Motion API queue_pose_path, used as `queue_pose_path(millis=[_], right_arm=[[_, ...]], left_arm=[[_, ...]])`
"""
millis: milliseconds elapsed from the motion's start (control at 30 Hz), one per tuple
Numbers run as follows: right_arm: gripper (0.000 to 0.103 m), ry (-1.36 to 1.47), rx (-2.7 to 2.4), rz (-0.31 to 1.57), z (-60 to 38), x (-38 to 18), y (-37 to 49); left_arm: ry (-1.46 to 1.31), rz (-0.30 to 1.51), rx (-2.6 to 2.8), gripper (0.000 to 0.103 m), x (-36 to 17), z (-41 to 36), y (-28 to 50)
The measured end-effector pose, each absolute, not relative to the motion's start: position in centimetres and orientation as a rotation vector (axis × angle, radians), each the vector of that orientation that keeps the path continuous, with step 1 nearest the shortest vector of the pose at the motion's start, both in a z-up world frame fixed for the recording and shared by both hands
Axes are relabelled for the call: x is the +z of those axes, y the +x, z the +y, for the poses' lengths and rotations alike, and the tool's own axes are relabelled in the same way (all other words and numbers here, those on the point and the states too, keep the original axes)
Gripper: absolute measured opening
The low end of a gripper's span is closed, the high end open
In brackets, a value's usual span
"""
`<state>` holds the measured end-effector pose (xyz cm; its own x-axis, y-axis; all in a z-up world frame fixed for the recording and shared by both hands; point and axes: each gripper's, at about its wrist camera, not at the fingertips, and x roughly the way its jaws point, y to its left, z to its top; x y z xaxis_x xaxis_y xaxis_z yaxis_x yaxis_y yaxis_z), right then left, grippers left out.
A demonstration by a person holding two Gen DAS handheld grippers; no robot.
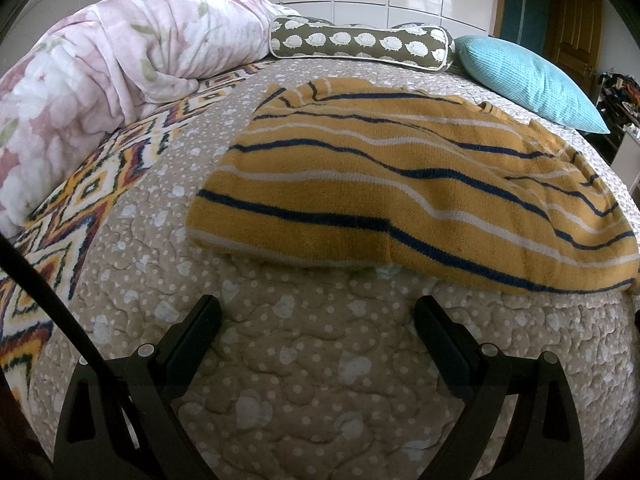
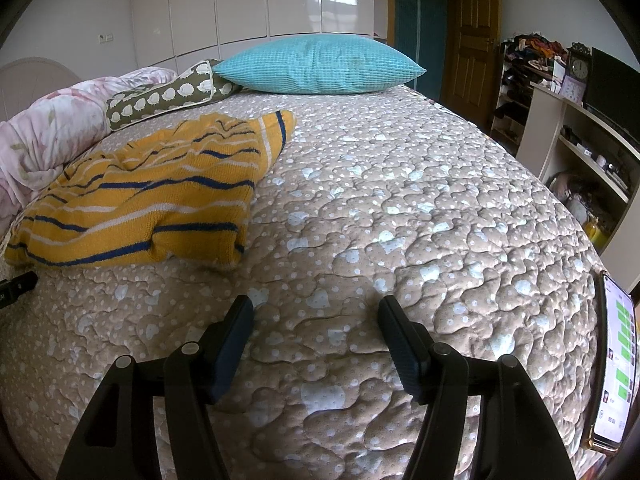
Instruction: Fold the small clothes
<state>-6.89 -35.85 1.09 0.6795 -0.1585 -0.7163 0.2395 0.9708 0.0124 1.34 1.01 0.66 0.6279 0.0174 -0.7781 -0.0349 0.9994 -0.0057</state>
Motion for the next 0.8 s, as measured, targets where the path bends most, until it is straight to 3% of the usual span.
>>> queue_pose_path(millis=[800], right_arm=[[0.071,0.085,-0.236,0.801,-36.19,0.87,-6.70]], left_arm=[[-0.020,0.890,0.029,0.097,0.63,1.04,1.29]])
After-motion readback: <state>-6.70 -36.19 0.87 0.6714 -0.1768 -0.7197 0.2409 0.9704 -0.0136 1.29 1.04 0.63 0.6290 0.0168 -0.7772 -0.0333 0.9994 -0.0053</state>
